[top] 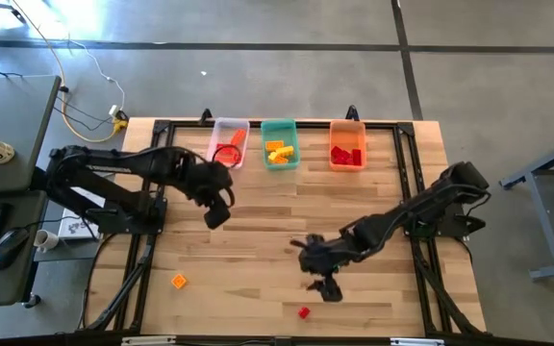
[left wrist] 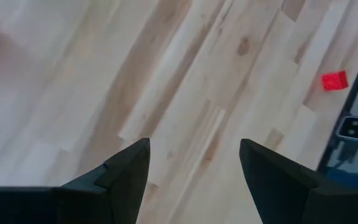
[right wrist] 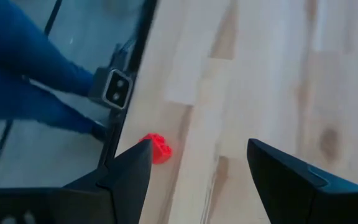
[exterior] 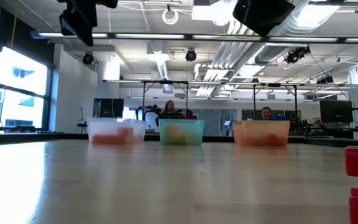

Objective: Sort & place blocks by color
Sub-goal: Put the red game piece into the orange bin

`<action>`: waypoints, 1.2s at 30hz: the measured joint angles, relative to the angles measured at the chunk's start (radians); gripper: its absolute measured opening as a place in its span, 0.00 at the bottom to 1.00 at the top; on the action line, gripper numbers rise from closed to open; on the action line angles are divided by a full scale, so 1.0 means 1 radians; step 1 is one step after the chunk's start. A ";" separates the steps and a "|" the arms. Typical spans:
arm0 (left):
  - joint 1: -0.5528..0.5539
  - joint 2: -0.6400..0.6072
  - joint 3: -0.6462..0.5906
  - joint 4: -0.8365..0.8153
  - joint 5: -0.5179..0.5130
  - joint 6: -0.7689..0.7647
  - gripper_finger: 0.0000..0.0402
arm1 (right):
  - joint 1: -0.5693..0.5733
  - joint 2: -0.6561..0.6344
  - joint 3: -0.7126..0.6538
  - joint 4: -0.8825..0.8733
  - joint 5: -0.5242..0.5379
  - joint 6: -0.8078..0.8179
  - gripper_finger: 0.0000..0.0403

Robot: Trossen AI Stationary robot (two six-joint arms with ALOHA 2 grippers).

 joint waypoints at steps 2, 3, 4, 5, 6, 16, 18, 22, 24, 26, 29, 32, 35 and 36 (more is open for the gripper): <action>-0.037 0.000 0.000 0.000 -0.015 -0.052 0.59 | 0.023 0.018 0.000 0.029 0.001 -0.062 0.62; -0.054 0.000 0.000 0.000 -0.029 -0.079 0.59 | 0.032 0.026 0.000 0.039 0.001 -0.090 0.62; -0.070 0.000 0.000 0.000 -0.040 -0.103 0.59 | 0.042 0.035 0.000 0.048 0.003 -0.116 0.62; -0.084 0.000 0.000 0.000 -0.050 -0.127 0.59 | 0.050 0.042 0.000 0.055 0.009 -0.142 0.62; -0.098 0.000 0.000 0.000 -0.055 -0.151 0.59 | 0.058 0.048 0.000 0.058 0.012 -0.167 0.62; -0.257 0.000 0.000 0.000 -0.111 -0.407 0.59 | 0.096 0.106 0.000 0.064 0.019 -0.399 0.62; -0.290 0.000 0.000 -0.001 -0.124 -0.448 0.59 | 0.097 0.124 0.000 0.076 0.019 -0.439 0.62; -0.359 0.001 0.000 -0.008 -0.155 -0.533 0.59 | 0.097 0.167 0.000 0.126 0.011 -0.496 0.62; -0.393 0.001 0.000 -0.013 -0.175 -0.578 0.59 | 0.097 0.191 0.000 0.168 0.002 -0.508 0.62; -0.424 0.001 0.000 -0.024 -0.193 -0.622 0.59 | 0.097 0.214 0.000 0.205 -0.023 -0.522 0.62; -0.463 0.001 0.000 -0.023 -0.215 -0.668 0.59 | 0.097 0.249 0.000 0.244 -0.047 -0.542 0.62; -0.491 0.001 0.000 -0.023 -0.233 -0.707 0.59 | 0.097 0.278 0.000 0.260 -0.091 -0.544 0.62; -0.511 0.001 0.000 -0.023 -0.253 -0.733 0.59 | 0.107 0.295 0.000 0.265 -0.109 -0.546 0.62; -0.516 0.001 0.000 -0.023 -0.261 -0.738 0.59 | 0.111 0.302 0.000 0.268 -0.107 -0.547 0.62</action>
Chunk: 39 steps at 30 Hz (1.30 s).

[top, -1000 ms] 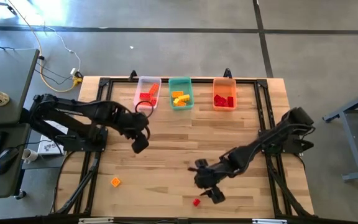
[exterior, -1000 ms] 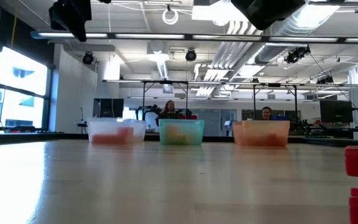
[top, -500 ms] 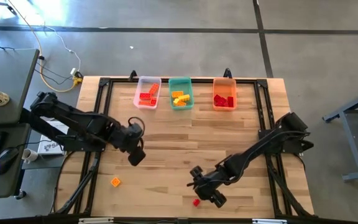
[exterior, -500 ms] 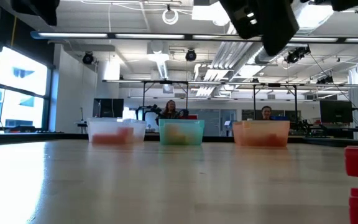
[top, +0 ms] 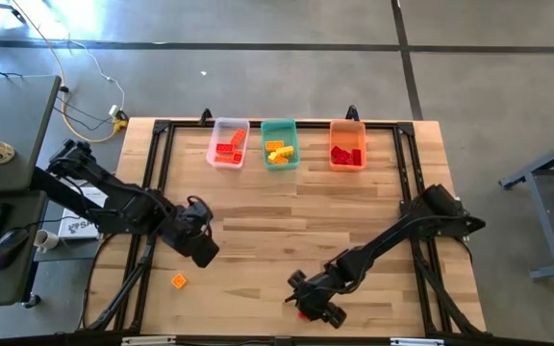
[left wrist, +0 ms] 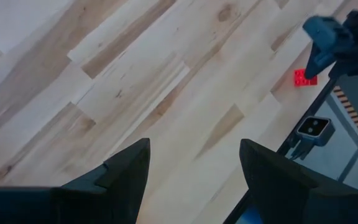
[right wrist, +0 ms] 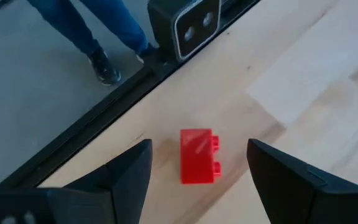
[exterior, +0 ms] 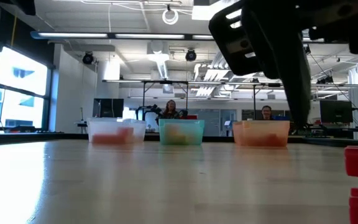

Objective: Sort & place blocks by color
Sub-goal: Put the red game piece into the orange bin

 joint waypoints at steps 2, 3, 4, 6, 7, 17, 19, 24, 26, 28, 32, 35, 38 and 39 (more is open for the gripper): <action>-0.008 0.000 0.000 0.000 -0.023 -0.005 0.59 | 0.007 0.014 0.000 0.016 0.017 0.000 0.62; -0.013 0.000 0.000 0.000 -0.035 -0.013 0.59 | 0.010 0.021 0.000 0.030 0.022 0.000 0.62; -0.017 0.000 0.000 0.000 -0.045 -0.024 0.59 | 0.014 0.028 0.000 0.038 0.023 0.000 0.62; -0.022 0.000 0.000 0.000 -0.057 -0.035 0.59 | 0.019 0.043 0.000 0.057 0.025 0.000 0.62; -0.025 0.000 0.000 0.001 -0.061 -0.036 0.59 | 0.020 0.050 0.000 0.059 0.031 0.000 0.62; -0.032 0.000 0.000 0.001 -0.068 -0.037 0.59 | 0.025 0.076 0.000 0.058 0.082 0.051 0.48; -0.032 0.000 0.000 0.001 -0.072 -0.037 0.59 | 0.025 0.076 0.000 0.050 0.081 0.068 0.38; -0.032 0.000 0.000 0.001 -0.113 -0.021 0.59 | 0.025 0.075 0.001 0.037 0.078 0.176 0.16; -0.032 0.000 0.000 0.001 -0.140 0.005 0.59 | 0.025 0.074 0.001 0.029 0.078 0.206 0.16; -0.032 0.000 0.000 0.001 -0.160 0.036 0.59 | 0.025 0.072 0.002 0.020 0.086 0.239 0.16; -0.026 0.000 0.000 0.000 -0.224 0.107 0.59 | 0.023 0.053 0.002 -0.044 0.120 0.315 0.16; -0.021 0.000 0.000 0.000 -0.316 0.187 0.59 | 0.023 0.033 0.002 -0.097 0.170 0.368 0.16; -0.021 0.000 0.000 0.000 -0.412 0.270 0.59 | 0.019 0.009 0.000 -0.155 0.250 0.441 0.16; -0.021 0.000 0.000 0.000 -0.432 0.297 0.59 | 0.017 -0.001 0.000 -0.172 0.278 0.476 0.16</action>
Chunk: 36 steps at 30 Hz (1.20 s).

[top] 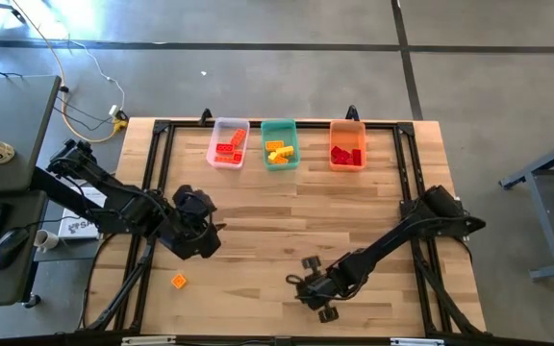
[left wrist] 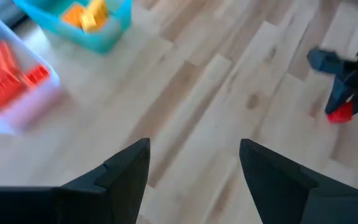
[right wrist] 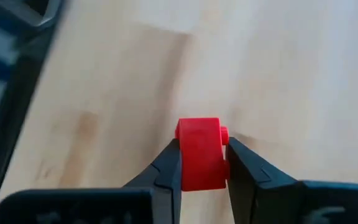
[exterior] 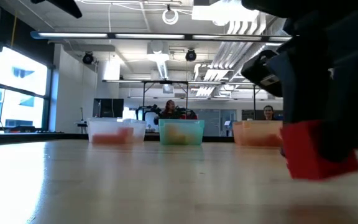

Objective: Sort & place blocks by color
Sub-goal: Put the red game piece into the orange bin

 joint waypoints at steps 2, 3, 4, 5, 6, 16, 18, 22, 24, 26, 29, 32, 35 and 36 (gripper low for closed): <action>0.000 0.000 0.000 0.000 -0.032 0.047 0.59 | -0.010 -0.023 0.000 -0.040 0.044 0.081 0.16; 0.002 0.000 0.000 0.000 -0.047 0.065 0.59 | -0.015 -0.033 0.000 -0.059 0.065 0.120 0.16; 0.005 0.000 0.000 0.000 -0.058 0.086 0.59 | -0.022 -0.041 0.000 -0.075 0.084 0.159 0.16; 0.008 0.000 0.000 0.000 -0.064 0.110 0.59 | -0.028 -0.051 0.000 -0.091 0.106 0.192 0.16; 0.011 0.000 0.000 0.000 -0.065 0.138 0.59 | -0.035 -0.060 0.000 -0.109 0.131 0.225 0.16; 0.049 0.000 0.000 -0.003 -0.160 0.460 0.59 | -0.116 -0.135 0.000 -0.284 0.436 0.559 0.16; 0.051 0.000 0.000 -0.005 -0.189 0.507 0.59 | -0.137 -0.142 0.000 -0.351 0.492 0.637 0.16; 0.051 0.000 0.000 -0.007 -0.236 0.567 0.59 | -0.182 -0.155 0.000 -0.494 0.567 0.780 0.16; 0.051 0.000 0.000 -0.007 -0.256 0.577 0.59 | -0.209 -0.156 0.000 -0.558 0.574 0.823 0.16; 0.052 0.000 0.000 -0.007 -0.267 0.577 0.59 | -0.237 -0.158 0.000 -0.614 0.573 0.843 0.16; 0.056 0.000 0.000 -0.007 -0.272 0.577 0.59 | -0.280 -0.158 0.000 -0.681 0.574 0.882 0.16; 0.070 -0.001 0.000 -0.007 -0.267 0.577 0.59 | -0.325 -0.158 0.000 -0.750 0.577 0.905 0.16; 0.090 -0.001 0.000 -0.007 -0.263 0.575 0.59 | -0.375 -0.158 0.000 -0.820 0.579 0.905 0.16; 0.098 -0.001 0.000 -0.007 -0.262 0.572 0.59 | -0.392 -0.159 0.000 -0.846 0.579 0.905 0.16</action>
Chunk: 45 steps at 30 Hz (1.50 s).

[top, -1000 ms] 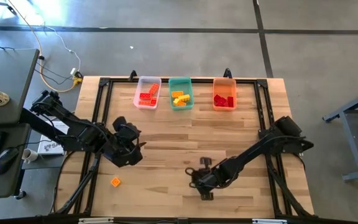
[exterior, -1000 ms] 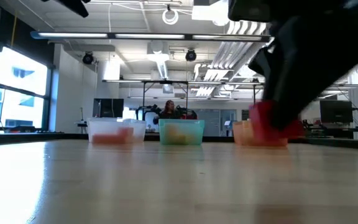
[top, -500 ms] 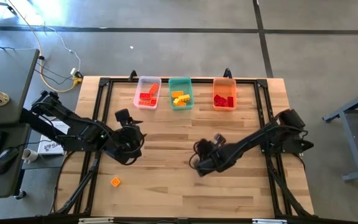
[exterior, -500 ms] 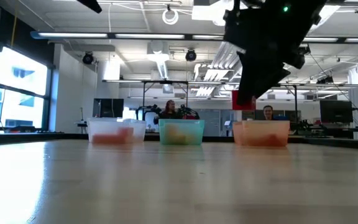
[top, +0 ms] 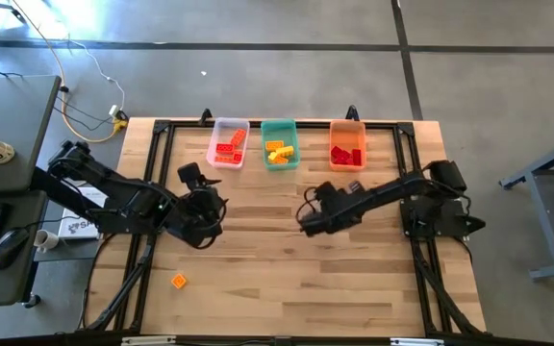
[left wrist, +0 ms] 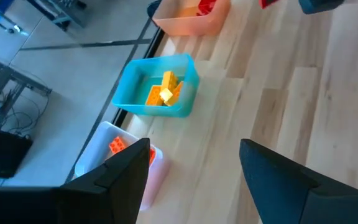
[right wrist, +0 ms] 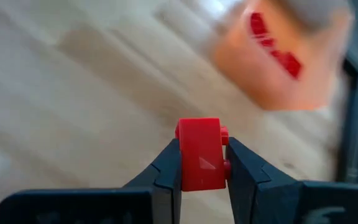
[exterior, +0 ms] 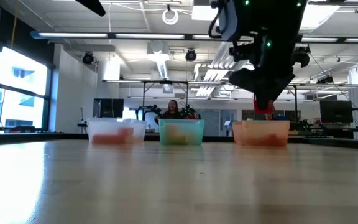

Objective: Sort & place blocks by color
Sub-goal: Put the red game piece into the orange bin

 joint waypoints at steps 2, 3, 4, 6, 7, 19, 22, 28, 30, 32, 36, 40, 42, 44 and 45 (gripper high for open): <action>0.018 0.000 0.000 0.000 0.009 -0.012 0.59 | -0.037 0.000 0.000 -0.045 0.000 -0.019 0.16; 0.028 0.000 0.000 0.000 0.015 -0.025 0.59 | -0.055 0.000 0.000 -0.065 -0.001 -0.036 0.16; 0.037 0.000 0.000 0.000 0.024 -0.040 0.59 | -0.075 0.000 0.000 -0.084 -0.002 -0.059 0.16; 0.054 0.000 0.000 0.000 0.041 -0.071 0.59 | -0.112 0.000 0.000 -0.117 -0.002 -0.121 0.16; 0.062 0.000 0.000 0.001 0.045 -0.085 0.59 | -0.130 -0.001 0.000 -0.126 -0.002 -0.153 0.16; 0.134 0.000 0.000 0.005 0.056 -0.174 0.59 | -0.339 -0.125 0.000 -0.107 0.127 -0.493 0.16; 0.151 0.000 0.000 0.008 0.090 -0.214 0.59 | -0.400 -0.179 -0.036 0.007 0.112 -0.584 0.16; 0.185 0.000 0.000 0.009 0.177 -0.281 0.59 | -0.526 -0.281 -0.165 0.238 0.024 -0.741 0.16; 0.191 0.000 0.000 0.008 0.198 -0.306 0.59 | -0.568 -0.306 -0.197 0.290 -0.014 -0.779 0.16; 0.197 0.000 0.000 0.008 0.223 -0.336 0.59 | -0.613 -0.326 -0.224 0.341 -0.077 -0.813 0.16; 0.207 0.000 0.000 0.008 0.304 -0.375 0.59 | -0.694 -0.347 -0.276 0.468 -0.209 -0.860 0.16; 0.209 0.000 0.000 0.008 0.398 -0.411 0.59 | -0.750 -0.348 -0.300 0.535 -0.310 -0.868 0.16; 0.203 0.000 0.000 0.005 0.442 -0.443 0.59 | -0.771 -0.348 -0.303 0.554 -0.346 -0.886 0.16; 0.190 0.000 0.000 -0.004 0.474 -0.469 0.59 | -0.793 -0.349 -0.303 0.565 -0.388 -0.891 0.16; 0.183 0.000 0.000 -0.009 0.480 -0.482 0.59 | -0.805 -0.349 -0.303 0.569 -0.413 -0.891 0.16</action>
